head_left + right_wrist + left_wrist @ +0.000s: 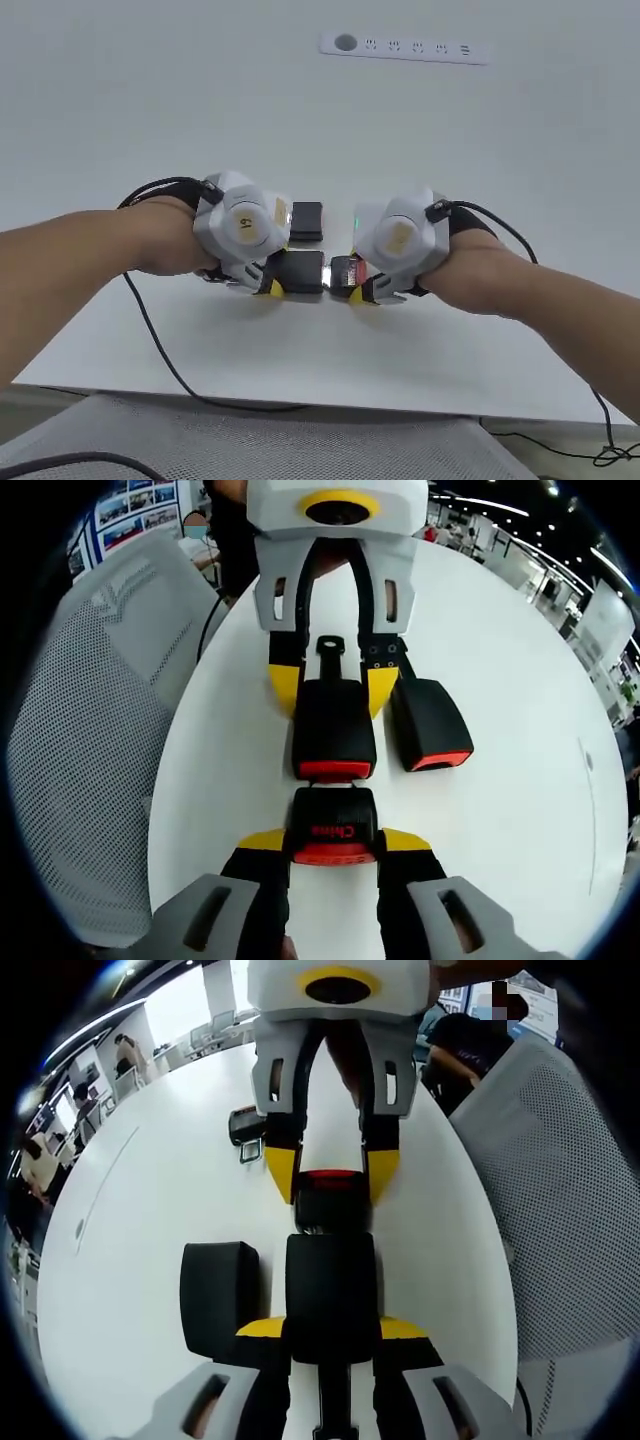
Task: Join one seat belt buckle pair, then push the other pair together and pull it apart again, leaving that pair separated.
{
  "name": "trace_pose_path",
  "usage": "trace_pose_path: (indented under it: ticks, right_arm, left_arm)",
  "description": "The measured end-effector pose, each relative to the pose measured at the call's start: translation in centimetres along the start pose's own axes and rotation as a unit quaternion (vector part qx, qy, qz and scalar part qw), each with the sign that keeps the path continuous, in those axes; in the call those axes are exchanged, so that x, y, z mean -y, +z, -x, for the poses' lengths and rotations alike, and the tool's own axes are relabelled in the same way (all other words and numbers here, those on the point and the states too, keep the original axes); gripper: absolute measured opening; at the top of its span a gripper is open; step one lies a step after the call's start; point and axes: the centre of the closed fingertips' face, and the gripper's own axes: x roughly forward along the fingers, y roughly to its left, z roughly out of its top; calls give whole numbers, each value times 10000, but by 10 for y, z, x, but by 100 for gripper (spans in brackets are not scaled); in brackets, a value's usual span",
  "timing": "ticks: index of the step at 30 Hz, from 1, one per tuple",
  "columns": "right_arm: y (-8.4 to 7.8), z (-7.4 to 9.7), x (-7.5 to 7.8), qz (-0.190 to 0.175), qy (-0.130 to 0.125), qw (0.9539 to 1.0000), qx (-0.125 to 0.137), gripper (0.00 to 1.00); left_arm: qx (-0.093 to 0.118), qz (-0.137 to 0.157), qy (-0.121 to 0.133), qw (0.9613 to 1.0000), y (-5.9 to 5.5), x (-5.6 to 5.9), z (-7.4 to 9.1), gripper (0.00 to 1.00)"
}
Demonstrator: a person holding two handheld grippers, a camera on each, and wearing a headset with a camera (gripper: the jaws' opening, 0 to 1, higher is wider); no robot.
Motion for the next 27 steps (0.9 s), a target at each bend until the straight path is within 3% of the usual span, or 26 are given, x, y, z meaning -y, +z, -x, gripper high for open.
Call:
trace_pose_path:
  ticks: [17, 27]
  right_arm:
    - [-8, 1, 0, 112, 10, 9999, -89, 29]
    - [-10, 3, 1, -47, -21, 10000, -81, 29]
  left_arm:
    - [-17, -3, -49, 10000, 3, 6, 0, 31]
    - [22, 44, -7, 10000, 4, 7, 1, 31]
